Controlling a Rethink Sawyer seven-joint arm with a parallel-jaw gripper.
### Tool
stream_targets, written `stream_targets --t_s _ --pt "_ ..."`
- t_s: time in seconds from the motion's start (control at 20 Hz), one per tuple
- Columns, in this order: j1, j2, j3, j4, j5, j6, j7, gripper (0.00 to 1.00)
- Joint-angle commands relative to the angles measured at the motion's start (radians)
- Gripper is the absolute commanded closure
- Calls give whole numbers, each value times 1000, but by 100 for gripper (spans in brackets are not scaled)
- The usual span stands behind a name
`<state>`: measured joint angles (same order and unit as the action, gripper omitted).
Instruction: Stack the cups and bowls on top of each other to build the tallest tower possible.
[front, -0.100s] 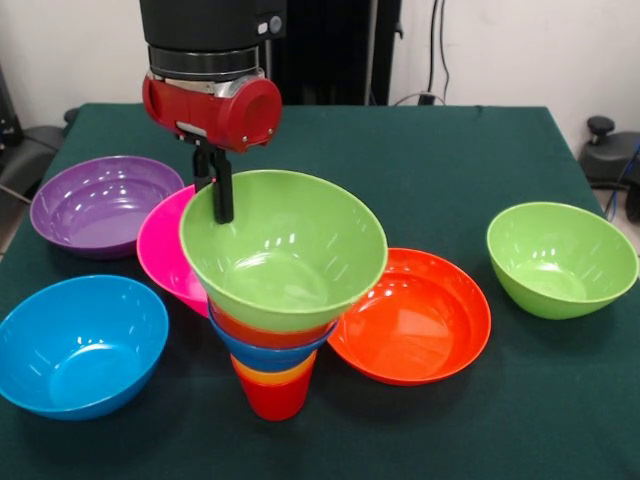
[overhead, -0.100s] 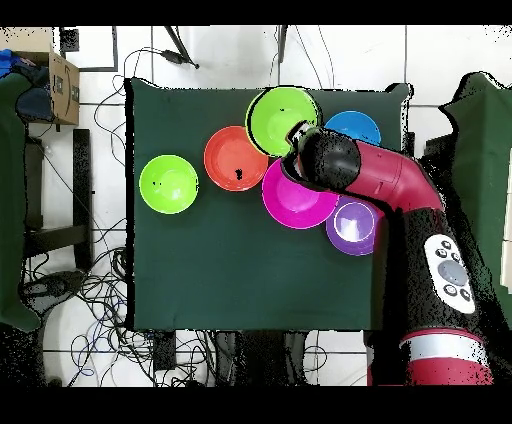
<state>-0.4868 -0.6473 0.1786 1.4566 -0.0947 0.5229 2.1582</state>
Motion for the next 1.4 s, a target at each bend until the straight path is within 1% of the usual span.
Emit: stream_targets --t_s 0.05,1.0,1.4 --pt "23 50 13 -10 -4 8 60 0" --pt "24 57 9 -33 -1 7 61 0" --pt "29 69 10 -75 6 37 59 0"
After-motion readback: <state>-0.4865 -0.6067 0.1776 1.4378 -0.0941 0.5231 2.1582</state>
